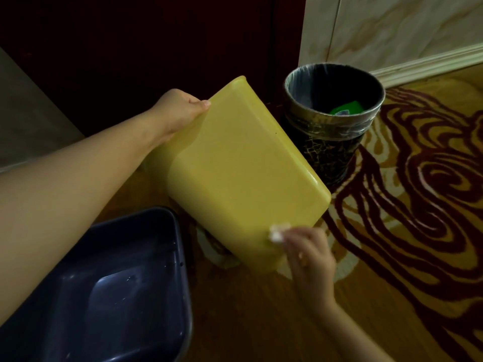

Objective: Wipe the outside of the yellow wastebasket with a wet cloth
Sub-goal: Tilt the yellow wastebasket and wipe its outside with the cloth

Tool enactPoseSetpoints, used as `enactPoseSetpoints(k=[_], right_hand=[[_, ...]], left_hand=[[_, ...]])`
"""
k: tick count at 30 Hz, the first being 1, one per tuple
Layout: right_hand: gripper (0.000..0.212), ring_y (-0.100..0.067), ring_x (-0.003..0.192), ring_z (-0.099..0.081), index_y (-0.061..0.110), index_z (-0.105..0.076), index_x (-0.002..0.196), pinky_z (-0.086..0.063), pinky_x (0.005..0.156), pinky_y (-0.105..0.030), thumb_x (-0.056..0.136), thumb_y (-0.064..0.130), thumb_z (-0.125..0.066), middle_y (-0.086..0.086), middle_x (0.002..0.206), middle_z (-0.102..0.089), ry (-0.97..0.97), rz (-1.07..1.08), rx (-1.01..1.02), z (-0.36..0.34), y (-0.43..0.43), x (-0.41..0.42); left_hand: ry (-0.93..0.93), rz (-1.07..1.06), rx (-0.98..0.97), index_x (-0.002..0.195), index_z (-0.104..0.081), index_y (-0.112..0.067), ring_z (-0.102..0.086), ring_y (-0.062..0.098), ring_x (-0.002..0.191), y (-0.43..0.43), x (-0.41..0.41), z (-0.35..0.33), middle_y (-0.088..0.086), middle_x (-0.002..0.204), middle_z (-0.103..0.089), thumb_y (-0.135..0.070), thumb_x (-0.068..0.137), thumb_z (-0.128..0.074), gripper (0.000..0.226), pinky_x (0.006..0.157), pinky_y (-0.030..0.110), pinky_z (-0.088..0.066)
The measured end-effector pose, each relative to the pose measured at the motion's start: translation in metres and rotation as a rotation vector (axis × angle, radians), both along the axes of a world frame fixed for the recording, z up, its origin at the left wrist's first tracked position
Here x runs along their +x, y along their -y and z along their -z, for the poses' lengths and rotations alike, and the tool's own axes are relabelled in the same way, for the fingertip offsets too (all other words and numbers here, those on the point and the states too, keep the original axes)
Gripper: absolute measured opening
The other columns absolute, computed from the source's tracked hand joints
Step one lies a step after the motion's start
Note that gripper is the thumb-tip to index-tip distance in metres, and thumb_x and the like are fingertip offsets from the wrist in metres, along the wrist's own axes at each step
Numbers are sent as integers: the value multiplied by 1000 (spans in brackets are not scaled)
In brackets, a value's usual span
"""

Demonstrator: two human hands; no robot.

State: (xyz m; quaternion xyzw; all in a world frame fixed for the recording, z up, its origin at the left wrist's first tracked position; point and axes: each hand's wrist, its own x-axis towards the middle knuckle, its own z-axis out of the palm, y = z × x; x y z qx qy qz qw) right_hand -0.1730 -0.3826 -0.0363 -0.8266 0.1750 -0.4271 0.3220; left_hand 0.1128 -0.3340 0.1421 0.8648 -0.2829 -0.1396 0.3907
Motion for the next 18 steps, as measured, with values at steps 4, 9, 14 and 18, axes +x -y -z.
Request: enactPoseSetpoints(k=[4, 9, 14, 18], right_hand=[[13, -18, 89, -54, 6, -67, 96, -51, 74, -34, 84, 7, -65, 1, 96, -52, 14, 119, 60, -40, 55, 51], [12, -20, 88, -51, 12, -62, 98, -49, 73, -40, 87, 11, -61, -2, 96, -52, -157, 14, 49, 0, 28, 36], [28, -10, 86, -52, 25, -62, 95, -44, 72, -23, 81, 1, -66, 17, 94, -52, -146, -130, 200, 32, -16, -15], [16, -3, 79, -54, 26, -59, 88, -46, 65, -20, 84, 10, -61, 12, 84, -57, 4, 109, 350, -17, 4, 1]], left_hand=[[2, 0, 18, 102, -66, -8, -62, 16, 79, -2, -4, -2, -3, 82, -64, -32, 90, -51, 31, 77, 30, -47], [-21, -10, 0, 105, -65, -3, -61, 16, 73, 2, -12, -7, 9, 94, -65, -27, 90, -53, 31, 65, 24, -47], [-25, -17, -11, 97, -68, -5, -60, 9, 63, 2, -15, -8, 0, 75, -64, -27, 90, -52, 27, 45, 11, -46], [15, -1, -6, 90, -68, -11, -60, 4, 65, -4, -18, -7, -6, 74, -64, -29, 91, -50, 25, 46, 12, -43]])
